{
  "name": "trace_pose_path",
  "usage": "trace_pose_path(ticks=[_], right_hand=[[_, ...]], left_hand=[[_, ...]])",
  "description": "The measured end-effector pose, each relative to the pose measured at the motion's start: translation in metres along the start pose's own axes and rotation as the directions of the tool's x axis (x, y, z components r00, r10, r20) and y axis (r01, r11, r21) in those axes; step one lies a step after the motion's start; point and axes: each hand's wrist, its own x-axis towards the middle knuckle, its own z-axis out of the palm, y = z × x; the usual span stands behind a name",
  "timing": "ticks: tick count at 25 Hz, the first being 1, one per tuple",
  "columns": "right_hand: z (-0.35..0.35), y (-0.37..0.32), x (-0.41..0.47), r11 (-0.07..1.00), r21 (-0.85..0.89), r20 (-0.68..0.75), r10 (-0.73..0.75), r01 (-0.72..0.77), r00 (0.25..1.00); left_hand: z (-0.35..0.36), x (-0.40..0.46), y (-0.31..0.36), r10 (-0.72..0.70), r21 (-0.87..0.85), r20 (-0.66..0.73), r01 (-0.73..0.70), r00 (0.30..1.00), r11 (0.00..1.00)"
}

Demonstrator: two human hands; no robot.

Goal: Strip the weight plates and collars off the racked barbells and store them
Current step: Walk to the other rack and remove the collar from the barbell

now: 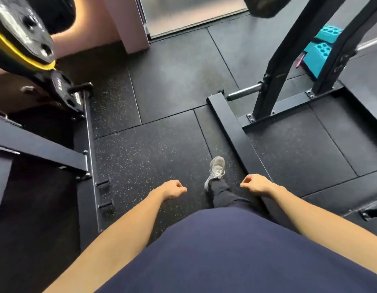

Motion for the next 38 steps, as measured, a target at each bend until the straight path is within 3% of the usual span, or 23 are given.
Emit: trace_pose_path(ticks=[9, 11, 15, 23, 26, 29, 33, 35, 38], right_hand=[[-0.190, -0.097, 0.185, 0.987, -0.123, 0.047, -0.100, 0.106, 0.994], [-0.232, -0.127, 0.216, 0.976, -0.161, 0.049, -0.137, 0.143, 0.989], [-0.287, -0.187, 0.268, 0.917, -0.321, 0.124, -0.206, 0.236, 0.971], [-0.337, -0.342, 0.356, 0.705, -0.517, 0.328, -0.361, 0.486, 0.873], [-0.349, -0.392, 0.371, 0.610, -0.559, 0.415, -0.381, 0.562, 0.826], [-0.356, -0.445, 0.386, 0.452, -0.579, 0.529, -0.425, 0.678, 0.735], [-0.353, -0.513, 0.388, 0.217, -0.552, 0.665, -0.469, 0.806, 0.581], [-0.346, -0.551, 0.379, 0.155, -0.520, 0.697, -0.492, 0.840, 0.522], [-0.329, -0.605, 0.354, 0.101, -0.442, 0.718, -0.556, 0.892, 0.418]], left_hand=[[-0.195, 0.108, 0.083, -0.082, -0.103, -0.124, 0.070, 0.989, 0.992], [-0.235, 0.125, 0.093, -0.125, -0.178, -0.190, 0.091, 0.974, 0.980], [-0.275, 0.150, 0.101, -0.225, -0.322, -0.166, 0.163, 0.960, 0.932], [-0.341, 0.182, 0.083, -0.397, -0.614, -0.075, 0.271, 0.915, 0.741], [-0.355, 0.181, 0.086, -0.479, -0.750, -0.076, 0.266, 0.874, 0.605], [-0.368, 0.172, 0.092, -0.589, -0.873, -0.133, 0.187, 0.797, 0.451], [-0.377, 0.150, 0.099, -0.748, -0.985, -0.124, 0.010, 0.652, 0.173], [-0.387, 0.132, 0.098, -0.827, -0.992, -0.126, -0.089, 0.548, 0.092], [-0.407, 0.094, 0.086, -0.919, -0.971, -0.138, -0.234, 0.369, 0.052]])
